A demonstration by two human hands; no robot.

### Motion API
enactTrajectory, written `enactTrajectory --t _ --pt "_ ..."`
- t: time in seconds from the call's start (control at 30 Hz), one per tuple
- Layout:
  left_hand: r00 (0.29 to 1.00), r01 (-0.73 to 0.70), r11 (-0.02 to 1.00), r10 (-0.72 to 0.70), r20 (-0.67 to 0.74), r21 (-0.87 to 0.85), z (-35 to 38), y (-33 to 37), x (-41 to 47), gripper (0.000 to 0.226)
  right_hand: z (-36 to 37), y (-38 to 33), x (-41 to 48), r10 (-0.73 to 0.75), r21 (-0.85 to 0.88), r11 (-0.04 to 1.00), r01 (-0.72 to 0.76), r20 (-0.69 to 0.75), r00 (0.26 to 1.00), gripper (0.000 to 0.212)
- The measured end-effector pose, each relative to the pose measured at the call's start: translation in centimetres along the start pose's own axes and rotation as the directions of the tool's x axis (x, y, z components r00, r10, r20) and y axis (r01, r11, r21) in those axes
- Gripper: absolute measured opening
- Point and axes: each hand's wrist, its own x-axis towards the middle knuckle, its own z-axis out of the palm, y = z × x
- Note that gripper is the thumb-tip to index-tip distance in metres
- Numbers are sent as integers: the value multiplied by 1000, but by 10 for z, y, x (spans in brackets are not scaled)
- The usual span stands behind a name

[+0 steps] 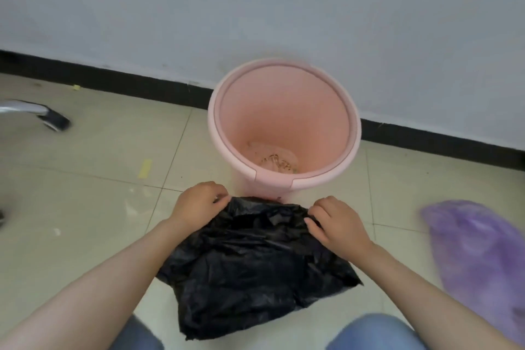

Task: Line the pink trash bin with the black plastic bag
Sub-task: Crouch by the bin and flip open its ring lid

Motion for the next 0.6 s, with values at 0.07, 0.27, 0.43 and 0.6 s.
enactTrajectory --t 0.07,0.27,0.43,0.6 --pt "982 34 989 -59 -178 -142 -15 16 -10 22 -27 -9 17 -153 -88 986 140 -162 975 38" --pt "922 -57 998 58 -383 15 -47 50 -35 54 -61 -37 68 71 -131 989 -71 -8 997 38" --pt "990 -73 971 98 -99 229 -53 57 -34 68 -53 -46 75 286 131 941 -312 182 941 30" --pt "998 -26 974 39 -53 226 -47 64 -41 74 -48 -49 66 273 116 948 -295 174 946 34"
